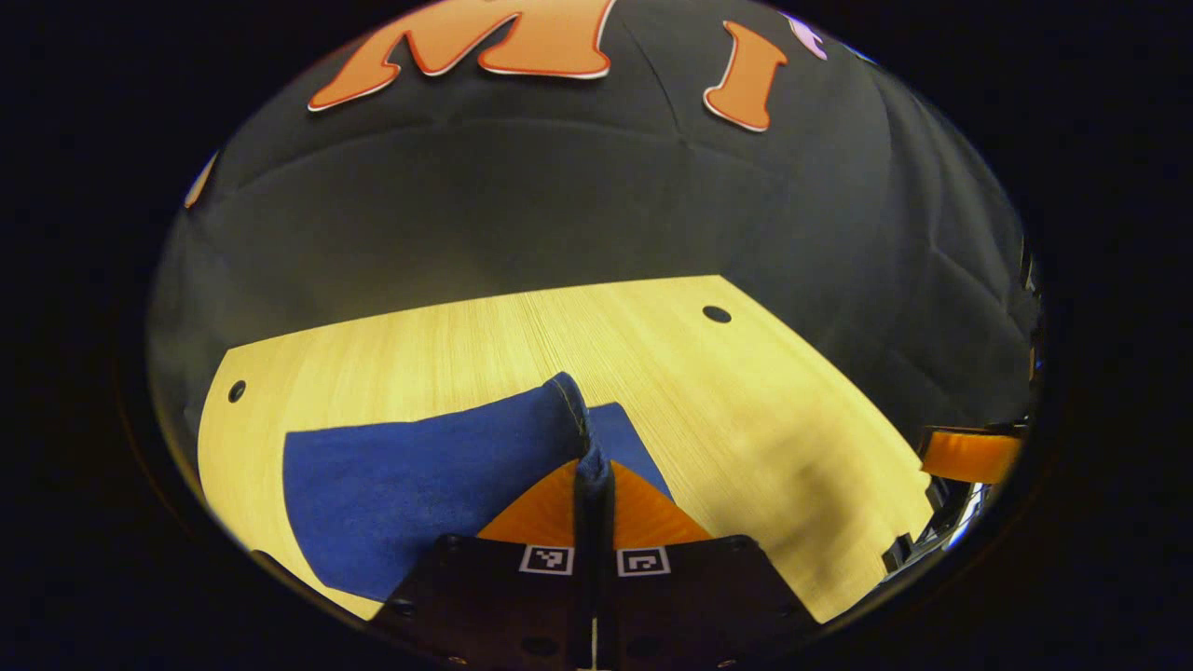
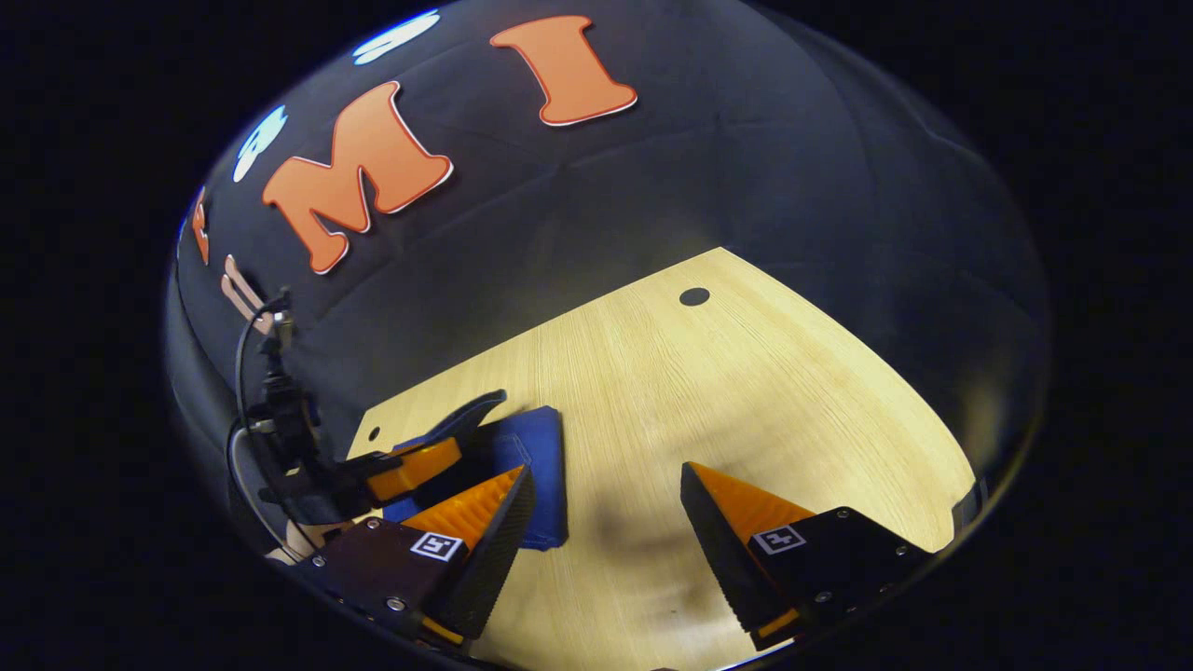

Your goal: Grasp the waist and the cuffs of the jeans and fold them to make the two legs overlap; first hold the waist and fold one-third of the jeans toward the cuffs, then hold the cuffs and fold the remaining one-third in the same direction to finish folding.

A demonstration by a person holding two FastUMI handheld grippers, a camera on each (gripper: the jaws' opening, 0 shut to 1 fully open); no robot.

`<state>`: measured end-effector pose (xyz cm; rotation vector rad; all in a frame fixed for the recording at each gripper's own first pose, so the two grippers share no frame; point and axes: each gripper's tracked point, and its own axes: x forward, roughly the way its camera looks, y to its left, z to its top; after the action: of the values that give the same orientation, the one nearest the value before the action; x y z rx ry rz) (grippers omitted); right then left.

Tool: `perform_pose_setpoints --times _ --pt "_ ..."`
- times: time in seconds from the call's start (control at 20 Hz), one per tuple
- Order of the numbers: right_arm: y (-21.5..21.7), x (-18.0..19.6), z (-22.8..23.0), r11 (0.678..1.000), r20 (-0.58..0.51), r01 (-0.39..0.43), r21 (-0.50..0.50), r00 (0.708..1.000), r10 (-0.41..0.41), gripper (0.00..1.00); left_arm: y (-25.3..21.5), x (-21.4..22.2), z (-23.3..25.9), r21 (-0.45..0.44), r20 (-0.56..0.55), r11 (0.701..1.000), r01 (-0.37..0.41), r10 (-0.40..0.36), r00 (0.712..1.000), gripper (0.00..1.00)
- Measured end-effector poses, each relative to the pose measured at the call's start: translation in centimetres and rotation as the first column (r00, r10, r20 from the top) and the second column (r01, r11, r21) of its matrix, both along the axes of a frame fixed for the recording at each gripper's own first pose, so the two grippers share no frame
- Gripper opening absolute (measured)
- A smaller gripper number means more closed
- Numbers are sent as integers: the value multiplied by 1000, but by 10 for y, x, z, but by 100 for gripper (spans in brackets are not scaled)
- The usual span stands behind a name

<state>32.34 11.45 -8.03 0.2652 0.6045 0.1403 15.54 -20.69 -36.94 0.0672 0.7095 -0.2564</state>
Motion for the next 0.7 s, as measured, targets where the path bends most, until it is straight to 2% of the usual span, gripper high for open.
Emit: perform_pose_setpoints --times 0.2,0.25,0.3,0.35,0.4,0.5,0.55,0.7 --pt "-2 -2 2 999 -2 -34 -1 999 34 97 -8 -5 -38 51 -43 997 -57 59 997 3" --pt "-5 -2 1 999 -2 -43 -7 999 43 97 -9 -7 -44 66 -47 996 -60 63 997 6" --pt "-7 -2 2 999 1 -53 -12 999 53 97 -13 -9 -47 59 -41 997 -49 52 998 10" --pt "-8 -3 2 998 3 -63 -19 998 63 97 -27 -10 -56 12 -57 1000 -24 24 998 11" --pt "-7 -3 1 997 3 -73 -26 997 73 97 -42 -18 -51 -44 -67 999 1 -4 998 40" --pt "-5 -3 3 995 10 -93 -36 996 93 97 -42 -23 -40 -16 -33 1000 -9 9 999 100" --pt "-3 -3 4 994 15 -101 -47 995 102 97 -41 -28 -28 -11 -9 1000 -8 8 1000 100" --pt "5 -3 14 990 45 -118 -81 992 122 97 -29 -47 30 -71 97 997 -31 38 995 99"
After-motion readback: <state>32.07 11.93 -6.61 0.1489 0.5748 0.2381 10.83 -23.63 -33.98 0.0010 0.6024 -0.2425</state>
